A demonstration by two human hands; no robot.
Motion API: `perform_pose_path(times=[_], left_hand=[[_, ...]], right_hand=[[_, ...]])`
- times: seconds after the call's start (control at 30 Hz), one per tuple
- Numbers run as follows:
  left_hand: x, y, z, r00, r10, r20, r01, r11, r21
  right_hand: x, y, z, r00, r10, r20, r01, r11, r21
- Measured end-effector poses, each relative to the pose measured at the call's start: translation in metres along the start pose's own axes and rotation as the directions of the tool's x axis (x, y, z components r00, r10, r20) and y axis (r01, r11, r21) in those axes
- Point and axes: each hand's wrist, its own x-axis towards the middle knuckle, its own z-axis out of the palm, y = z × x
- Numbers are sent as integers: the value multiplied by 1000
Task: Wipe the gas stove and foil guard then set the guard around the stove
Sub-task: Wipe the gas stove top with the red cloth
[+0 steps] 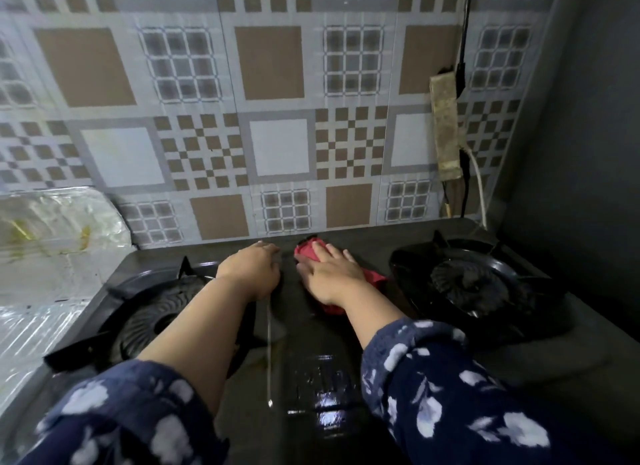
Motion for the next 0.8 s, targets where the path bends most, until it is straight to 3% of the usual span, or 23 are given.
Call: perform_pose_path(times=[0.23,0.37,0.47,0.53,0.8], left_hand=[[-30,-2,-7,1000,19,9,-19,998,-55],[-43,-10,-8,998,60,14,-59,997,-57],[-50,-18,-8,998,54,31,-51,996,-71],[-52,-22,-7,998,62,33,-60,996,-68],[-40,-40,-7,999,40,-31,-40,999,-3]], right_hand=[[-63,-54,13,995,16,96,-13,999,-32],[-91,-49,-4,982,31,184,-32,999,0],[-107,-35,-1,992,-111,56,119,978,-174],[-108,-39,9,987,-161,-11,159,980,-117],[-39,-74,23,999,16,-37,-15,999,29]])
